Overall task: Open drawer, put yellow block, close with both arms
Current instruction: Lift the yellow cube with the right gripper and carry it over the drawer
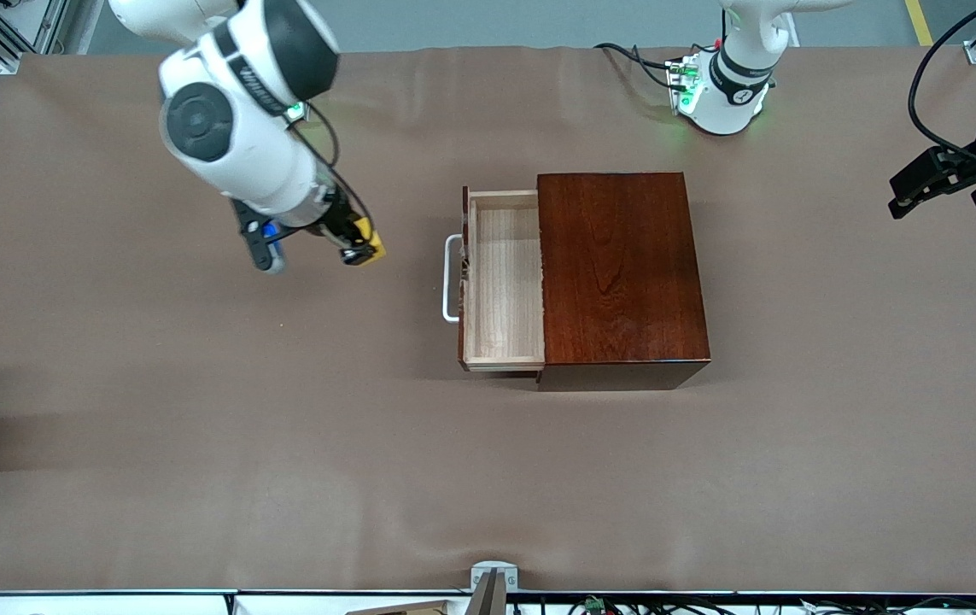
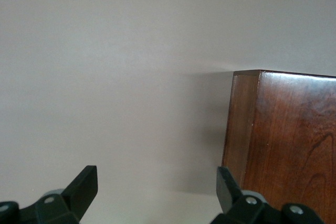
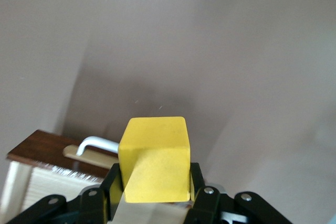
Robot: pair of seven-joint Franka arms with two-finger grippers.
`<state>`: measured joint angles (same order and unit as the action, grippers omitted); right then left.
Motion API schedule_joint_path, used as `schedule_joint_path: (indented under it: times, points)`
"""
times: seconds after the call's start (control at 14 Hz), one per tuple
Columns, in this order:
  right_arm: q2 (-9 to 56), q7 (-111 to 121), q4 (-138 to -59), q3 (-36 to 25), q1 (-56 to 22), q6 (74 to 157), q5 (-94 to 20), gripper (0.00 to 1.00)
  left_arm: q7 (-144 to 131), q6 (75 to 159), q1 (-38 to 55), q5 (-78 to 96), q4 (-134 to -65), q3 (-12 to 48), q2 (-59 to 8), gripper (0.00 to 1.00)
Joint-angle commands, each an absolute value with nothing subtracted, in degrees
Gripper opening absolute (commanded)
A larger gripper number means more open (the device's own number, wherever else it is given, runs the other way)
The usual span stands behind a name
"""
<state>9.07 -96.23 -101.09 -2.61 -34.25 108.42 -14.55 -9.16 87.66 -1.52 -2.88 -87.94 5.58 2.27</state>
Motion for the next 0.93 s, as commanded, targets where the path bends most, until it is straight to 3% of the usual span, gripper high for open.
schedule_joint_path:
  times: [0.0,0.5,0.85]
  points:
    - [12.5,-103.8,-98.7,-3.4,-38.0,112.2,-15.5,0.00,-8.4,87.5,-2.1,-2.8,-87.5,6.1,2.2,1.00]
    - [22.2,-118.6,-88.9,-3.4,-43.8,115.2,-15.4,0.00,-9.1,86.4,-1.8,-2.5,-87.5,6.2,2.6,1.00]
    - [26.4,-121.9,-88.4,-3.4,-46.8,119.8,-15.4,0.00,-9.2,87.0,-1.4,-2.0,-87.5,6.2,1.7,1.00]
